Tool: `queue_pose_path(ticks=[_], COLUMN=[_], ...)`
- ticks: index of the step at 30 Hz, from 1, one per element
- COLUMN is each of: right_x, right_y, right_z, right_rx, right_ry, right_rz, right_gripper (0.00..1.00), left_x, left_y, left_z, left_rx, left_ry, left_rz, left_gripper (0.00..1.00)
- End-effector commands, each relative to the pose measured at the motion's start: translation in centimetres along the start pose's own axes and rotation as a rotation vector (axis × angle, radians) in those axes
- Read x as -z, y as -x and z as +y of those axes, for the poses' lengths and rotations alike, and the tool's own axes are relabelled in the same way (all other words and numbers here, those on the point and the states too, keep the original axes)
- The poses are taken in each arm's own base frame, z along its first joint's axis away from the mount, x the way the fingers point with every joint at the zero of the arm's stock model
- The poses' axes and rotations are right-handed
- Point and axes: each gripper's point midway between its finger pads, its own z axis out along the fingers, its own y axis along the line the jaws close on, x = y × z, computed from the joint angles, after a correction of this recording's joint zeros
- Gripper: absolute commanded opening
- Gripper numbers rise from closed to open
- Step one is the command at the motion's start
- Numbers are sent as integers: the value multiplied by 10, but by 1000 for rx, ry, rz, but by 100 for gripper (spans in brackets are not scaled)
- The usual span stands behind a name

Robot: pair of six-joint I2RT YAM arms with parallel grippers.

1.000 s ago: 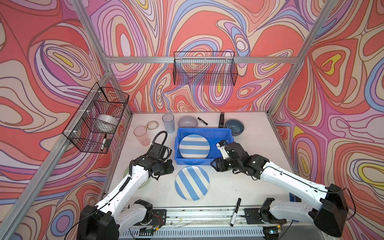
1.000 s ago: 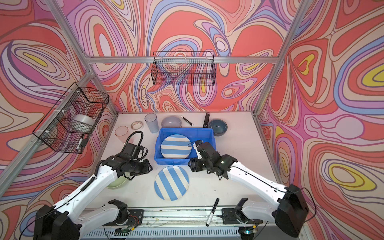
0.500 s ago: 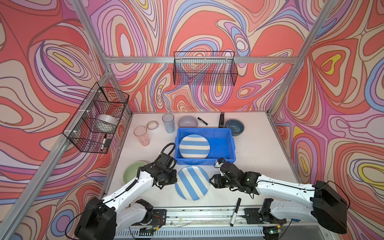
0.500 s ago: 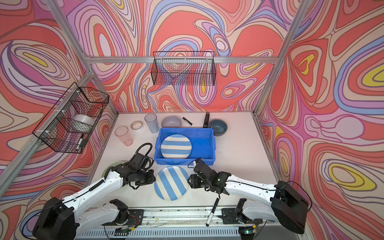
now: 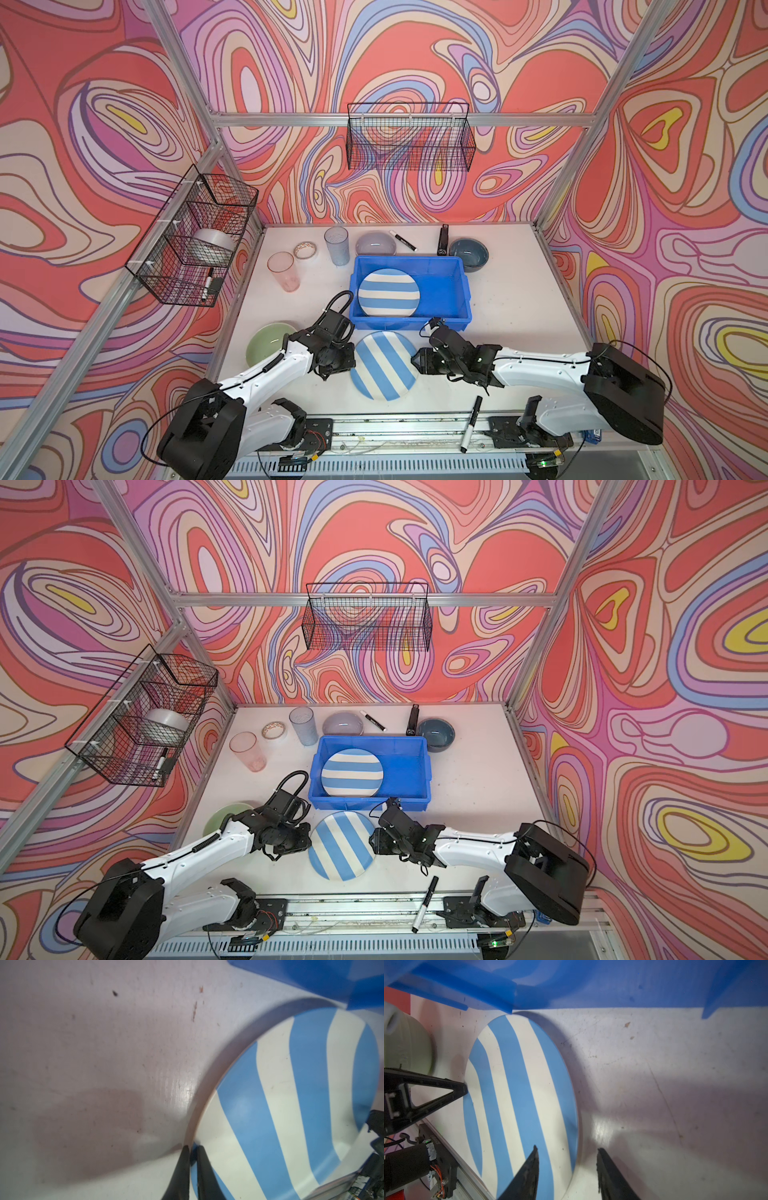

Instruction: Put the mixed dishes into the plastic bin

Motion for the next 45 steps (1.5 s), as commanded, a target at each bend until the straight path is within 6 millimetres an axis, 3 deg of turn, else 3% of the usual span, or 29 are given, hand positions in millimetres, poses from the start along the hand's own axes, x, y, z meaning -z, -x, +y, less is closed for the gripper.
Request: queue_pose_path(ticks=[1,6,12,27,34,39,45], right_x=[-7,-14,-17,-1,1,8,28], right_y=[-4,-8,-8,1,-1,1,4], right_z=[-5,-1,18,34,34,36,52], right_rx=[-24,-30,-24,-52,-48,-14,118], right_ry=[-8,16,94,155,137,132,160], right_rz=[-2,23,38,9,32,27,53], right_gripper=[47,44,38,13,6,1,0], left_x=[-5,-8,-15,-12,20,50,90], left_y=[-9,-13,-17,-16,6,19,35], left_z=[14,18,20,11,-3,-7,-8], left_rx=[21,31,31,19,7,1,-32], left_ry=[56,60,62,21,12,26,80], left_rz=[21,24,41,40,-40,-120,-199], left_gripper=[10,10,10,14,23,43,53])
